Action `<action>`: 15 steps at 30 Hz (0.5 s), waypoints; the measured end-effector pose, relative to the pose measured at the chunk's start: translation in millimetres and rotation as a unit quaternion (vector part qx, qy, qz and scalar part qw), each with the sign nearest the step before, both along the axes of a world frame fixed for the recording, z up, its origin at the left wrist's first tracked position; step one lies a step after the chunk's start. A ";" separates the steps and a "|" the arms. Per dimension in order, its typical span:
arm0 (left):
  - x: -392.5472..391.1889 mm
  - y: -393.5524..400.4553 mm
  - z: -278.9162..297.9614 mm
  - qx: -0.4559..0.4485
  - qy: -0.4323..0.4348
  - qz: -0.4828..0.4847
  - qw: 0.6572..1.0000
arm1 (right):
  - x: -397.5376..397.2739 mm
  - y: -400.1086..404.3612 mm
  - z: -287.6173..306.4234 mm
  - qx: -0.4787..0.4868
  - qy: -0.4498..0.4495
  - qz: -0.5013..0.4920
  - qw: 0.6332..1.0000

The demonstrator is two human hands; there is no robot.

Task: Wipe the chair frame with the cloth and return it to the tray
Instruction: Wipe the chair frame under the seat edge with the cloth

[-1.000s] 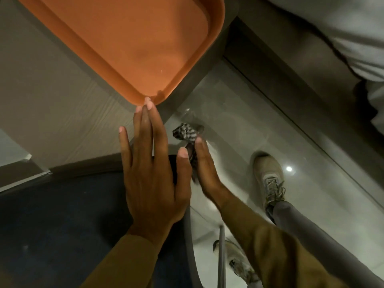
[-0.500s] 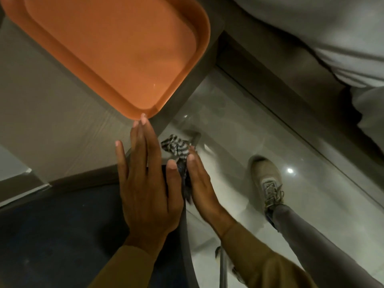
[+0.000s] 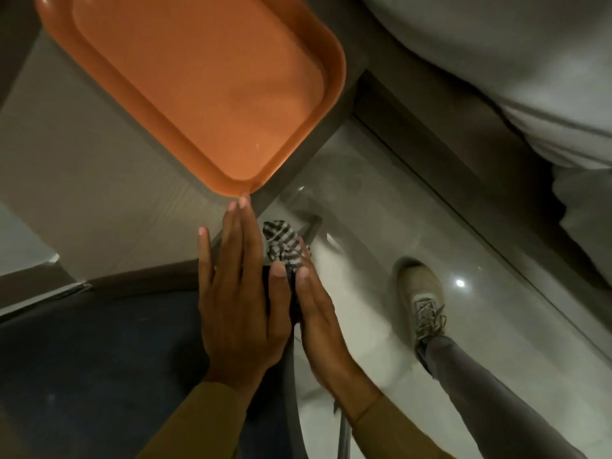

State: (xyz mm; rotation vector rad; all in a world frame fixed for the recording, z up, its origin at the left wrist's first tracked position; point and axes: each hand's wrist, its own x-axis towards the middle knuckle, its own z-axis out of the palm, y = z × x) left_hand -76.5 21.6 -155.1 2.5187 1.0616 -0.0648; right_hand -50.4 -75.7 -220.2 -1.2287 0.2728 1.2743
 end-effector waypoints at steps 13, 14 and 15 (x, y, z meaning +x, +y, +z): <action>-5.2 3.5 -3.1 0.004 0.030 -0.018 0.999 | 28.3 19.2 -13.2 -0.127 0.047 0.037 0.990; -5.1 3.9 -2.3 -0.001 0.033 -0.018 0.999 | 26.3 14.1 0.5 -0.127 0.019 0.054 0.990; -4.6 4.6 -1.3 -0.007 0.033 -0.015 0.999 | 25.2 11.9 13.3 -0.133 -0.017 0.063 0.989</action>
